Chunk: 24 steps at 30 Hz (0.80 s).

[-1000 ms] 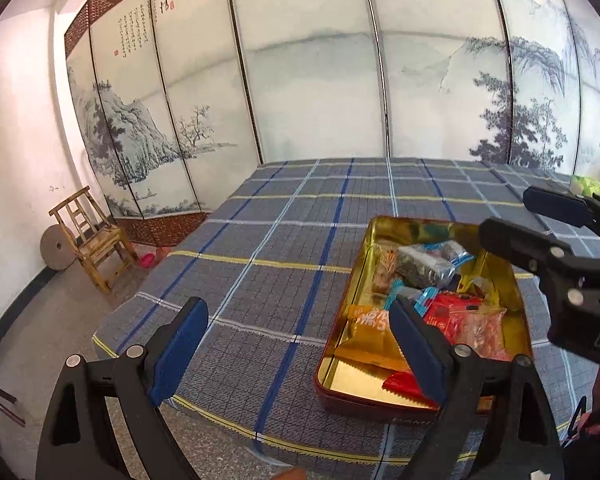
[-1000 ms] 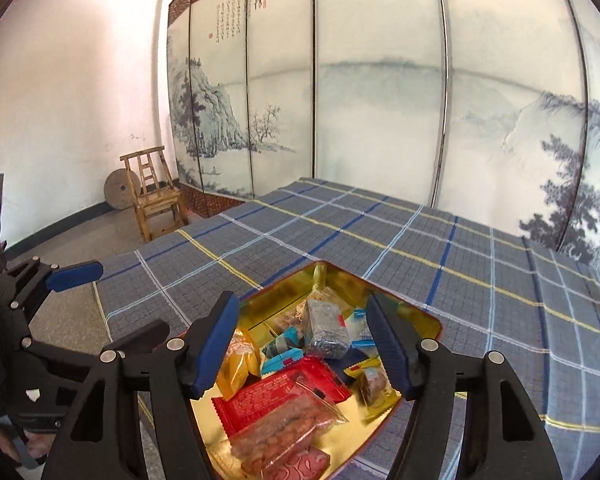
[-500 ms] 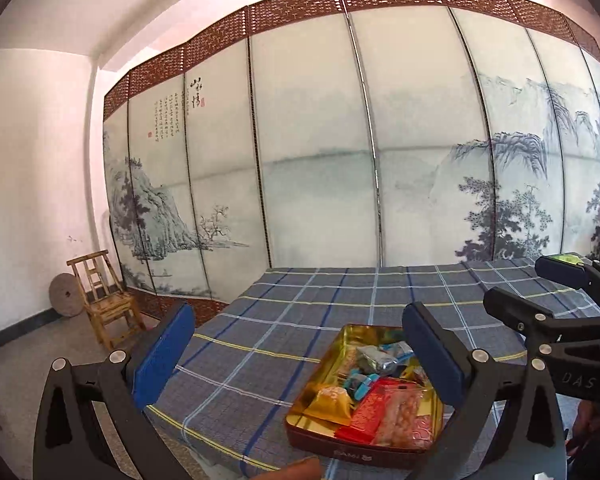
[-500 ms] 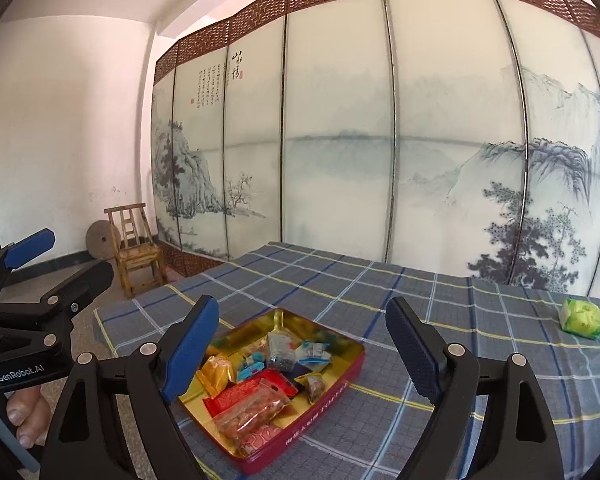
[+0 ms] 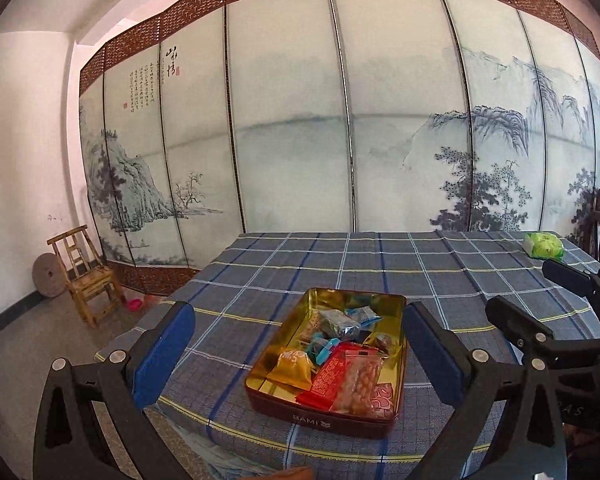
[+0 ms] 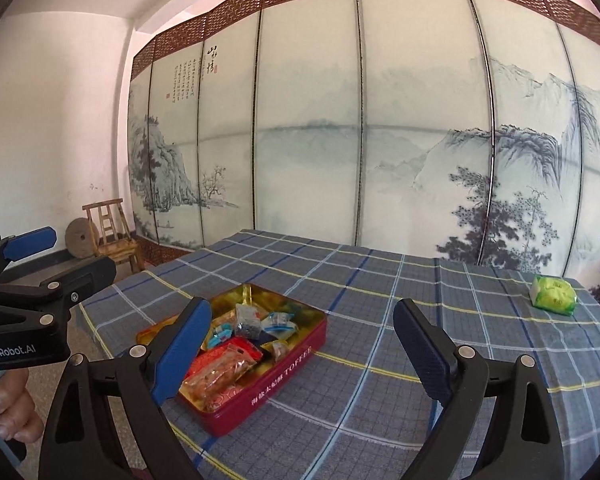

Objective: Organize snacks

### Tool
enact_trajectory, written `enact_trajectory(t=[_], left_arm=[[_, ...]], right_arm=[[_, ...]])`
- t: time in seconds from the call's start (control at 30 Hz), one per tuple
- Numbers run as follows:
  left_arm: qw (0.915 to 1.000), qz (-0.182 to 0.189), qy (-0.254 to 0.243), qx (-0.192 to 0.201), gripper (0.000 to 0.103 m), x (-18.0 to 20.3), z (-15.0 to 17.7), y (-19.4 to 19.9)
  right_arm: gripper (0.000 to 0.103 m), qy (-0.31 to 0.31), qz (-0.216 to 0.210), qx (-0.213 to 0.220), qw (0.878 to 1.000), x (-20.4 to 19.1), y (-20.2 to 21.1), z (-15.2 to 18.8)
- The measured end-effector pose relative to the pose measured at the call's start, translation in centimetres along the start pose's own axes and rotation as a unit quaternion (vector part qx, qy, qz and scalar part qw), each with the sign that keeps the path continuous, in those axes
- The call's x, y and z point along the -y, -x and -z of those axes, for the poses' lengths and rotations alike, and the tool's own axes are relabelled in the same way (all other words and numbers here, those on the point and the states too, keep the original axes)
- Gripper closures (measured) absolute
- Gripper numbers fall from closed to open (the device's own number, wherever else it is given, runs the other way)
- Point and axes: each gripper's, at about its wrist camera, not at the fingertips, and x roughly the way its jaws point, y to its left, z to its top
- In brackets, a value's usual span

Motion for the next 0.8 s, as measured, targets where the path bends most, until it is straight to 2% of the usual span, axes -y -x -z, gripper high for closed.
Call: enact_trajectory(t=[0.3, 0.8], left_arm=[[0.9988, 0.000, 0.014, -0.047, 0.000, -0.6, 1.3, -1.5], [0.9981, -0.009, 0.013, -0.060, 0.000, -0.9, 1.9, -2.2]], right_arm=[[0.007, 0.009, 0.001, -0.008, 1.000, -0.5, 0.3, 0.7], [0.006, 0.014, -0.007, -0.022, 1.000, -1.0, -0.2, 0.9]])
